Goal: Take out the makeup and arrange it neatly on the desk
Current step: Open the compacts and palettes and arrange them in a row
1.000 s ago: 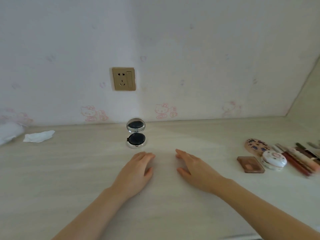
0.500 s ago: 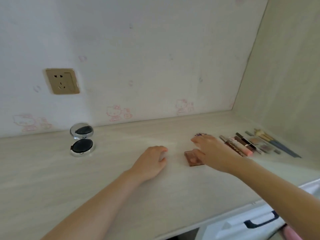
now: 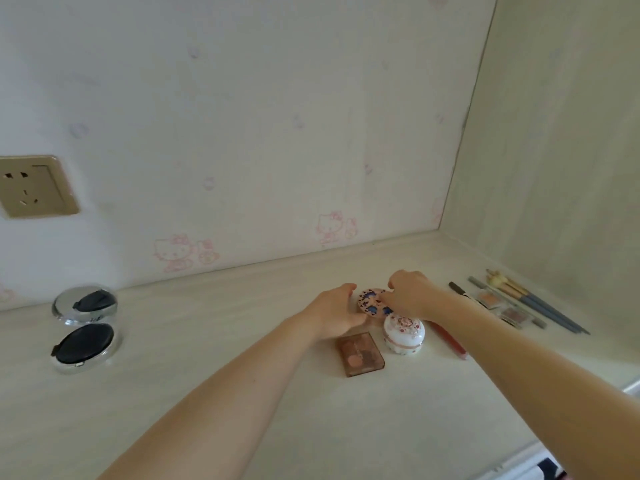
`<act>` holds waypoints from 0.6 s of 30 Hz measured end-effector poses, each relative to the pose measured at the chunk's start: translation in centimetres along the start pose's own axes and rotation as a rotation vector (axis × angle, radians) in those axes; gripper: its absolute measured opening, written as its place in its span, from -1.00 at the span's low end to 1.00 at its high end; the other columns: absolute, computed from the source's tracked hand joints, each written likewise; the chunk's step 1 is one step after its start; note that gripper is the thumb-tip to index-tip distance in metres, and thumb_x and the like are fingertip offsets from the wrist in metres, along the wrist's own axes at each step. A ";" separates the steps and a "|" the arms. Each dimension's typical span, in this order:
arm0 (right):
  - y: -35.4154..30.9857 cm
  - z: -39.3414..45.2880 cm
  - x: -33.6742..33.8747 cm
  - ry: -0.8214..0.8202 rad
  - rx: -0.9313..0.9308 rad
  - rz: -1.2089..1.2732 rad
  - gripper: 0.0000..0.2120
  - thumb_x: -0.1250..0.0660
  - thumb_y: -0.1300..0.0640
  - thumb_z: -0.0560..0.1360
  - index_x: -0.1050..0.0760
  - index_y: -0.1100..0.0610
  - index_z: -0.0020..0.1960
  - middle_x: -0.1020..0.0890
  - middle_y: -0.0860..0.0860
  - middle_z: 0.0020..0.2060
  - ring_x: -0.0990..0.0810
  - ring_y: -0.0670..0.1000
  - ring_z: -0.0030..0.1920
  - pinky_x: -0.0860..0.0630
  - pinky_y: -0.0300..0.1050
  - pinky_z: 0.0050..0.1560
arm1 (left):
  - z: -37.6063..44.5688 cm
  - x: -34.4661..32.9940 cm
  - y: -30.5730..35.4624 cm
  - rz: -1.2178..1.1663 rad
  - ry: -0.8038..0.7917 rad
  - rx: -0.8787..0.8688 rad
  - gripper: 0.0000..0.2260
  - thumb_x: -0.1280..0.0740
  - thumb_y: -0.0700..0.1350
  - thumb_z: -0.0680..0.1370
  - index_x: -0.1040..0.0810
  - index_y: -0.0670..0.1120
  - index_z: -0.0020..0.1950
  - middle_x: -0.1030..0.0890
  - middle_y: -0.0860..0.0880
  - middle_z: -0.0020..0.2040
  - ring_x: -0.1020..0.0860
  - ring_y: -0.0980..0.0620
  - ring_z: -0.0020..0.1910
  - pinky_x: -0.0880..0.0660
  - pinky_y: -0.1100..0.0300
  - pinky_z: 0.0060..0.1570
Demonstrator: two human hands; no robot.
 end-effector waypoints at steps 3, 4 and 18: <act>0.0 1.0 -0.5 -0.015 -0.052 -0.016 -0.65 -0.19 -0.02 0.58 -0.29 0.14 -0.31 -0.44 0.03 -0.35 -0.41 -0.03 -0.37 -0.31 -0.19 -0.41 | 1.5 -0.3 0.2 0.010 -0.037 -0.010 -0.29 -0.40 0.04 0.49 -0.16 -0.11 0.54 -0.36 -0.09 0.46 -0.33 -0.09 0.43 -0.27 0.14 0.34; 0.1 1.2 -0.6 -0.021 -0.068 -0.009 -0.65 -0.19 -0.02 0.58 -0.28 0.13 -0.32 -0.43 0.03 -0.36 -0.40 -0.03 -0.38 -0.31 -0.19 -0.42 | 1.9 -0.5 0.3 0.016 -0.041 -0.030 -0.33 -0.44 0.06 0.45 -0.26 -0.09 0.48 -0.44 -0.09 0.39 -0.39 -0.10 0.37 -0.32 0.12 0.29; -2.0 -1.2 0.7 0.139 0.049 0.395 -0.69 -0.30 0.04 0.52 -0.51 0.16 0.22 -0.60 0.06 0.06 -0.56 0.04 0.01 -0.48 -0.16 -0.07 | 0.2 0.9 -1.5 -0.383 0.162 -0.110 -0.17 -0.55 0.02 0.34 -0.24 -0.12 0.51 -0.40 -0.05 0.42 -0.35 0.01 0.41 -0.30 0.17 0.34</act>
Point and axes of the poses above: each hand's wrist, its own z-axis towards the middle knuckle, its own x-axis out of the back of the hand, y = z × x, the point moved 2 cm from there along z, towards the middle knuckle
